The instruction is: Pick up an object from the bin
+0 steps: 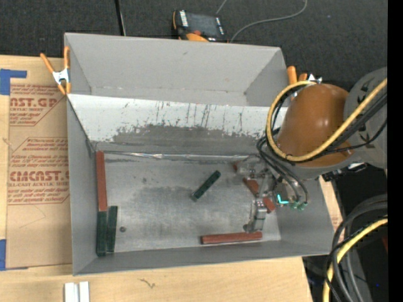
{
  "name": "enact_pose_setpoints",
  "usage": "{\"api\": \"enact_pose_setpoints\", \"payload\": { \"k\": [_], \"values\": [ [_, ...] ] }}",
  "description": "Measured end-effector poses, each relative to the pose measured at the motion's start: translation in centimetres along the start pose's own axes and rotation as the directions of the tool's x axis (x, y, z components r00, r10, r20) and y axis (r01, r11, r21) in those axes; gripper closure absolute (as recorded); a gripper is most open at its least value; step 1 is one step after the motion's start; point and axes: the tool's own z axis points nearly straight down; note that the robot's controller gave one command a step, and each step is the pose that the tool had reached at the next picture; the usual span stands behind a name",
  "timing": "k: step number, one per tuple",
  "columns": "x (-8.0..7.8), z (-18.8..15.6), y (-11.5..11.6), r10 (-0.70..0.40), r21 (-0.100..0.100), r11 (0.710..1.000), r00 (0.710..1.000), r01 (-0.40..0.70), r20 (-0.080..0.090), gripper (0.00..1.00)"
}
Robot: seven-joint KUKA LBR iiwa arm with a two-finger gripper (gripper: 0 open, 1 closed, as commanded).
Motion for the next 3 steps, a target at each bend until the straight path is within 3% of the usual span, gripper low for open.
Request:
{"api": "enact_pose_setpoints", "payload": {
  "k": [1,2,3],
  "values": [
    [-5.9,10.6,4.5,-0.257,0.001,0.966,0.966,0.257,0.009,0.0],
    [-8.0,11.0,5.0,-0.251,0.002,0.968,0.968,0.251,0.01,0.0],
    [-8.0,10.9,5.0,-0.251,0.002,0.968,0.968,0.251,0.008,1.0]
  ]
}}
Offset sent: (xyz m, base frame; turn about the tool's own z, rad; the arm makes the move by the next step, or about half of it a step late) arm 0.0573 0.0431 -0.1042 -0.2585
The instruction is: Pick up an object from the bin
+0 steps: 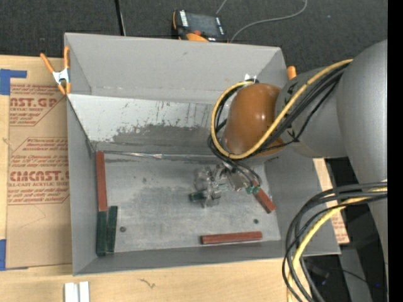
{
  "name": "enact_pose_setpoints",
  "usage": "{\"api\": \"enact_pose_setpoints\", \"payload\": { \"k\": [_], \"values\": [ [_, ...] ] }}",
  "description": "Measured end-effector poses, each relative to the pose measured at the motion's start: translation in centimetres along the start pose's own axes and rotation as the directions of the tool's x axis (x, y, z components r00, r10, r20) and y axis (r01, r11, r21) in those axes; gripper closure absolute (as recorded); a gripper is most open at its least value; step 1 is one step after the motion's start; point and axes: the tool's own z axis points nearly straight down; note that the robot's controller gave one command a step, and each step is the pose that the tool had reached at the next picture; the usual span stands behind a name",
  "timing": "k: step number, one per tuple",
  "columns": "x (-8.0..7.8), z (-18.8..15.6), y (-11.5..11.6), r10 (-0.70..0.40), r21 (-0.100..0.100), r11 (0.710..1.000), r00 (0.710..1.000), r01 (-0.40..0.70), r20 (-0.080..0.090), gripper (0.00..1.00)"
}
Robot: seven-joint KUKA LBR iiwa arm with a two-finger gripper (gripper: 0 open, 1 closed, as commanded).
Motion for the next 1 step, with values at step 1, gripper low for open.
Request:
{"api": "enact_pose_setpoints", "payload": {
  "k": [1],
  "values": [
    [0.15,-14.59,-0.78,-0.286,0.003,0.958,0.958,0.286,0.006,1.0]
  ]
}}
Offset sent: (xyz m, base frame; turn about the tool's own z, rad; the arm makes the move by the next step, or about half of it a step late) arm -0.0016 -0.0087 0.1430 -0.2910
